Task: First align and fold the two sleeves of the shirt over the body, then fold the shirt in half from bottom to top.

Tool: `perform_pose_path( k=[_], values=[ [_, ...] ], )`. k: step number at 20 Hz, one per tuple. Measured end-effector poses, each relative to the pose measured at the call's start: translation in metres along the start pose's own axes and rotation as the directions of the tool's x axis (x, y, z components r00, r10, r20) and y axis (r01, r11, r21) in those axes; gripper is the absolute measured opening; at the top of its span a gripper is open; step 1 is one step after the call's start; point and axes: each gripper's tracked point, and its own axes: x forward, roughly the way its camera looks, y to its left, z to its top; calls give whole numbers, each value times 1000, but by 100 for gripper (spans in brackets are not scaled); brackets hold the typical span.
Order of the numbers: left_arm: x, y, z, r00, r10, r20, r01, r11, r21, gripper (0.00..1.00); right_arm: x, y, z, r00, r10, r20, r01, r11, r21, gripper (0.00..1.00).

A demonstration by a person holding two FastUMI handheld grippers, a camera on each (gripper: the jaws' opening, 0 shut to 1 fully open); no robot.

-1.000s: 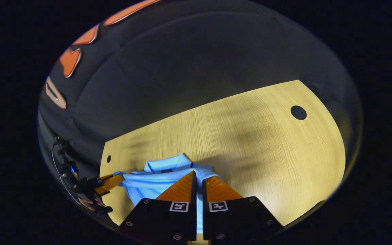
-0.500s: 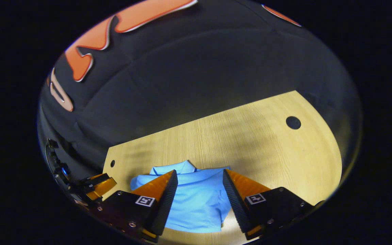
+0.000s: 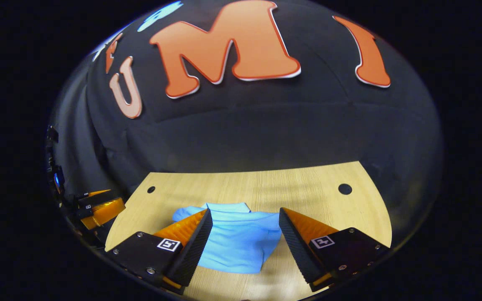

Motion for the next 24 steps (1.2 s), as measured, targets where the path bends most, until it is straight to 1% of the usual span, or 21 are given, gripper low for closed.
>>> perform_pose_path(
  k=[2, 4, 8, 10, 11, 12, 13, 14, 15, 16, 17, 18, 19, 20, 24],
  values=[
    [-32, 3, 11, 997, 41, 66, -42, 999, 8, 99, -25, 9, 7, 998, 9, 68, -7, 999, -36, 97],
    [-71, 0, 26, 988, 55, 144, -55, 998, -1, 99, -55, 18, 14, 989, 26, 143, -14, 996, -84, 97],
    [-126, -13, 46, 959, 54, 277, -54, 999, -8, 98, -112, 35, 10, 970, 72, 231, -38, 988, -149, 97],
    [-155, -22, 48, 942, 45, 334, -49, 999, 3, 99, -136, 41, 2, 962, 84, 259, -41, 985, -168, 97],
    [-168, -26, 43, 933, 49, 356, -57, 998, 13, 99, -145, 43, -5, 960, 91, 264, -45, 983, -177, 97],
    [-178, -29, 38, 927, 54, 371, -67, 997, 23, 98, -155, 46, -10, 957, 95, 273, -44, 981, -187, 97],
    [-188, -35, 33, 923, 58, 382, -76, 996, 34, 95, -164, 49, -16, 955, 98, 280, -43, 979, -197, 97],
    [-197, -39, 32, 918, 62, 391, -84, 996, 39, 99, -171, 49, -21, 954, 96, 285, -39, 979, -200, 97],
    [-204, -43, 31, 913, 63, 403, -87, 995, 42, 99, -177, 51, -26, 951, 103, 291, -46, 979, -199, 97],
    [-209, -44, 31, 908, 66, 414, -89, 995, 36, 95, -180, 52, -27, 945, 107, 307, -48, 980, -194, 97],
    [-214, -50, 25, 907, 58, 417, -80, 996, 34, 99, -183, 53, -26, 937, 115, 329, -53, 980, -192, 97],
    [-219, -55, 21, 907, 57, 417, -75, 997, 28, 96, -189, 55, -25, 929, 117, 350, -51, 980, -193, 97],
    [-222, -59, 15, 910, 55, 411, -70, 997, 23, 96, -195, 56, -27, 920, 119, 372, -45, 978, -201, 97],
    [-225, -63, 11, 912, 53, 406, -68, 997, 22, 98, -198, 56, -27, 918, 117, 379, -38, 977, -208, 97],
    [-235, -67, 4, 914, 63, 402, -77, 997, 19, 99, -206, 61, -33, 917, 127, 378, -46, 975, -215, 97]
  ],
)
